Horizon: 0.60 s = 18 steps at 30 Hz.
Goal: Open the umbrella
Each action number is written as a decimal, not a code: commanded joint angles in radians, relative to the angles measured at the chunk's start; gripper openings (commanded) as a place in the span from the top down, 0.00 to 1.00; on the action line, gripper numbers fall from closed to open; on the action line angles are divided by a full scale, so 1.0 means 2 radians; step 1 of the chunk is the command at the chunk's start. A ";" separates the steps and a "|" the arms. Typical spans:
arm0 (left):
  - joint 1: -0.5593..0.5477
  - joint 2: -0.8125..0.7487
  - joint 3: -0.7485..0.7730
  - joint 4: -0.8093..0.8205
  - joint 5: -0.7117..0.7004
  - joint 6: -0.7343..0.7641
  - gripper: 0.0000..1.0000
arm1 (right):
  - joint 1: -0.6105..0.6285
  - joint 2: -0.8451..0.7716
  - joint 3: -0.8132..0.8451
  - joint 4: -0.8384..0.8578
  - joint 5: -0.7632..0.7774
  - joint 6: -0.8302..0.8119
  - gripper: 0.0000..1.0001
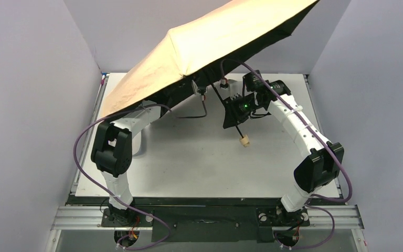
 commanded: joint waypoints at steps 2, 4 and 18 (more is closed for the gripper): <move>-0.019 -0.035 -0.007 0.066 -0.016 0.010 1.00 | 0.006 -0.008 0.010 0.052 -0.034 0.030 1.00; -0.020 -0.033 -0.013 0.077 -0.020 0.004 0.87 | 0.002 -0.020 -0.005 0.085 -0.038 0.045 1.00; -0.030 -0.082 -0.076 0.067 0.029 -0.050 0.24 | -0.027 -0.171 -0.225 0.494 -0.034 0.320 1.00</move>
